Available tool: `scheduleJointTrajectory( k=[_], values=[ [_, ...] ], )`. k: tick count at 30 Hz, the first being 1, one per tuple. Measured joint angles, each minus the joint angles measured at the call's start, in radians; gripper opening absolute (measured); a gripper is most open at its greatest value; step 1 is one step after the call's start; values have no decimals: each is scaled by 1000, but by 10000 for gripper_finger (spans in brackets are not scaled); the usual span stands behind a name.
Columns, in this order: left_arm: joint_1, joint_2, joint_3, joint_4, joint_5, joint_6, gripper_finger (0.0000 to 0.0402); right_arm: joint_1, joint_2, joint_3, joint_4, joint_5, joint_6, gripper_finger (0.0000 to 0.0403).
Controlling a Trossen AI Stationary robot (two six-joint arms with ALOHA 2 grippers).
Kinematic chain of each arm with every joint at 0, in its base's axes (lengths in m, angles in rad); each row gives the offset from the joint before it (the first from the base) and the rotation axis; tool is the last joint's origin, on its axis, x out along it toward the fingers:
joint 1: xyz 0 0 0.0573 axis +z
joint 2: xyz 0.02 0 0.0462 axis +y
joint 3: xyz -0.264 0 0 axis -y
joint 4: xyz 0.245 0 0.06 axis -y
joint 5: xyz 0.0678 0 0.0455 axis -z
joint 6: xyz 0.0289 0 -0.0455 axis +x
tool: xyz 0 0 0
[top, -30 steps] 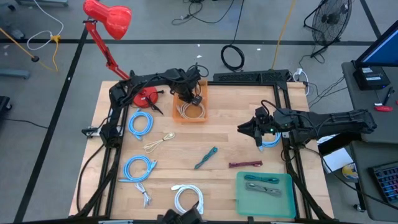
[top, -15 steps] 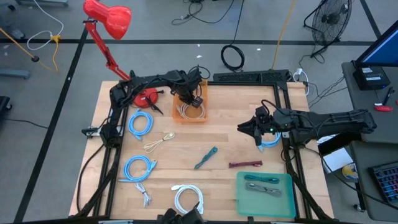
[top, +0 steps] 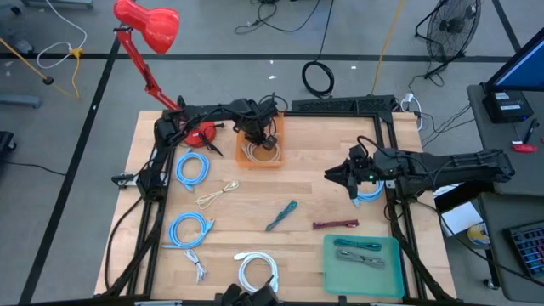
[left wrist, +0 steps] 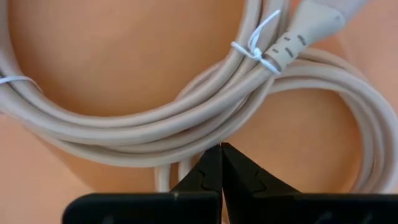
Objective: Pick & Place USB Port
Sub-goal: Put the light brown wire cable into the orange bin
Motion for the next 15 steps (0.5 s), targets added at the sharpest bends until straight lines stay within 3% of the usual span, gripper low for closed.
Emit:
scheduleJointTrajectory(
  k=[15],
  values=[
    [29, -17, 0, 34, 25, -31, 0, 0, 0, 0, 0, 1, -4, 84]
  ],
)
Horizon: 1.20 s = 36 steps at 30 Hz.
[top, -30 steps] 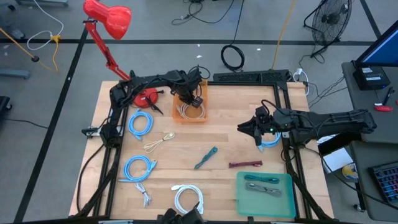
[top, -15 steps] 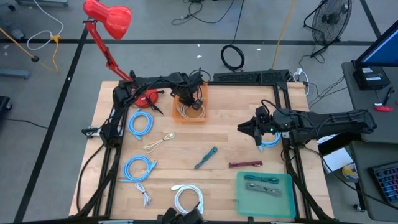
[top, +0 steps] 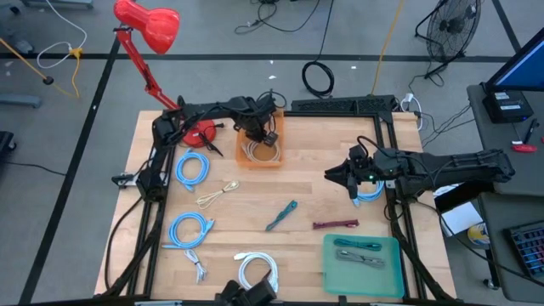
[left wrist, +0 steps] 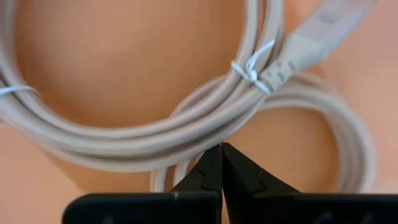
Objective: Pick & Place USB Port
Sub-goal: Put the light brown wire cable into the orange bin
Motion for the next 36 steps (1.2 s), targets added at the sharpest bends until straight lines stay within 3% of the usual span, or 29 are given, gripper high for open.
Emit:
scheduleJointTrajectory(
  k=[16, 36],
  values=[
    [41, -20, 0, 5, 24, -22, 0, 0, 0, 0, 0, -3, -3, 84],
    [71, 41, 6, 0, 139, -70, 0, 7, 0, 0, 0, -3, 0, 84]
  ],
)
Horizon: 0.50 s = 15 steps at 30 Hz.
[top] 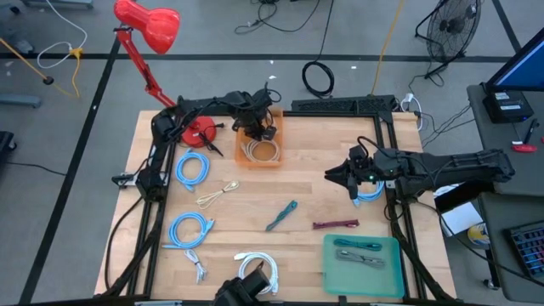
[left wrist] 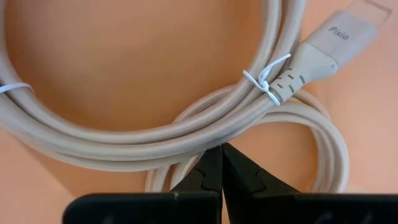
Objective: Pick & Place USB Port
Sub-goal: Put the light brown wire cable into the orange bin
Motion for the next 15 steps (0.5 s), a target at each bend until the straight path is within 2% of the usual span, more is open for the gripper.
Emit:
scheduleJointTrajectory(
  k=[8, 15],
  values=[
    [7, -9, 5, 0, -15, -54, 0, 20, 7, 0, 2, 5, 5, 84],
    [4, -1, 42, -21, -78, -63, 0, 41, 20, 0, 15, 7, 6, 84]
  ],
)
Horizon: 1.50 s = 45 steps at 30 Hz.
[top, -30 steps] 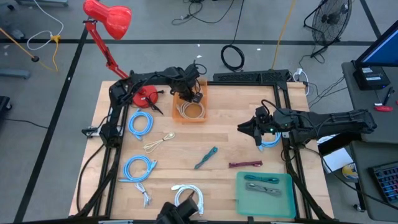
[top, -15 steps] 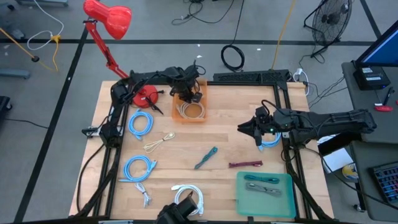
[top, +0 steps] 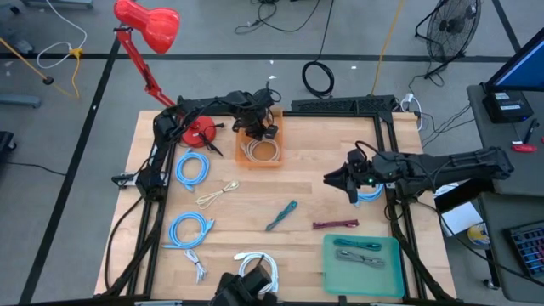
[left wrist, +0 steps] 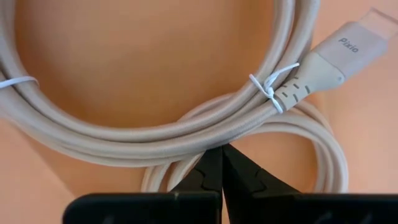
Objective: Pick & Place USB Port
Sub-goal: Put the light brown wire cable into the orange bin
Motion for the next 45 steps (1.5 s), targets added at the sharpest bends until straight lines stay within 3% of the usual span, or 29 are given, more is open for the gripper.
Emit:
scheduleJointTrajectory(
  k=[19, 30, 45],
  values=[
    [-1, -2, 10, 2, -46, 17, 0, 4, 10, 0, 0, 3, 17, 84],
    [5, -14, 128, -77, -91, 54, 0, 4, 10, 0, 4, 2, 17, 84],
    [6, -8, 104, -57, -83, 60, 0, 4, 10, 0, 3, 3, 17, 84]
  ],
)
